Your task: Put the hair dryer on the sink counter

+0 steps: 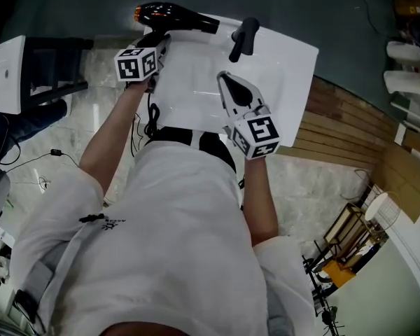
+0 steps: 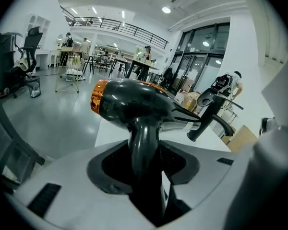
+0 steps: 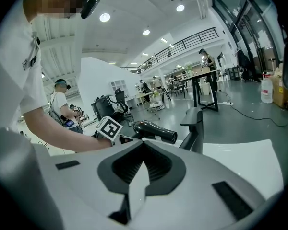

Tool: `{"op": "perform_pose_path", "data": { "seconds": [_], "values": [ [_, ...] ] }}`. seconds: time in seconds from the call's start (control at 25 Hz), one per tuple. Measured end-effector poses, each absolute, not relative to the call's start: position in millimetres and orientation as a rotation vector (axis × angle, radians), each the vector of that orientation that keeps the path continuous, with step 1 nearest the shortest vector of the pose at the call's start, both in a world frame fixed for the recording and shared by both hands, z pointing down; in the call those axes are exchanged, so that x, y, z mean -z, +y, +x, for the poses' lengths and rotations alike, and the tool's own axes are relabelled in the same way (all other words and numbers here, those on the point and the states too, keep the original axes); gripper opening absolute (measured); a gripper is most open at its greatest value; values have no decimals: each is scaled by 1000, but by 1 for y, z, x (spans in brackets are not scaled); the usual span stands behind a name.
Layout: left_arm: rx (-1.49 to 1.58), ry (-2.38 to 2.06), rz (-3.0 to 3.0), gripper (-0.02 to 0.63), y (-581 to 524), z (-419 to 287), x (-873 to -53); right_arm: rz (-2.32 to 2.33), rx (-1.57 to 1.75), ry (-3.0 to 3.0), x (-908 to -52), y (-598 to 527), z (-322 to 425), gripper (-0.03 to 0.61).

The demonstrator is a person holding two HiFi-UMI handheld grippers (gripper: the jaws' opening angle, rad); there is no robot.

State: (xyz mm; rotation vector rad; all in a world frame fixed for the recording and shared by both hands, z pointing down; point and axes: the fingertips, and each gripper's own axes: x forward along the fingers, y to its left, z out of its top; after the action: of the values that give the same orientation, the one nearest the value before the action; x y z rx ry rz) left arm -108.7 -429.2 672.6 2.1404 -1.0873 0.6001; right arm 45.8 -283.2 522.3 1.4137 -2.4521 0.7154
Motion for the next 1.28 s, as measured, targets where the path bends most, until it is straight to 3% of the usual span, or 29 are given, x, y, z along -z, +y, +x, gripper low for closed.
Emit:
{"op": "perform_pose_path", "data": {
  "seconds": [1.28],
  "values": [
    [-790,-1146,2067,181,-427,-107,-702,1420,-727,-2439,-529,-284,58,8]
  ]
}}
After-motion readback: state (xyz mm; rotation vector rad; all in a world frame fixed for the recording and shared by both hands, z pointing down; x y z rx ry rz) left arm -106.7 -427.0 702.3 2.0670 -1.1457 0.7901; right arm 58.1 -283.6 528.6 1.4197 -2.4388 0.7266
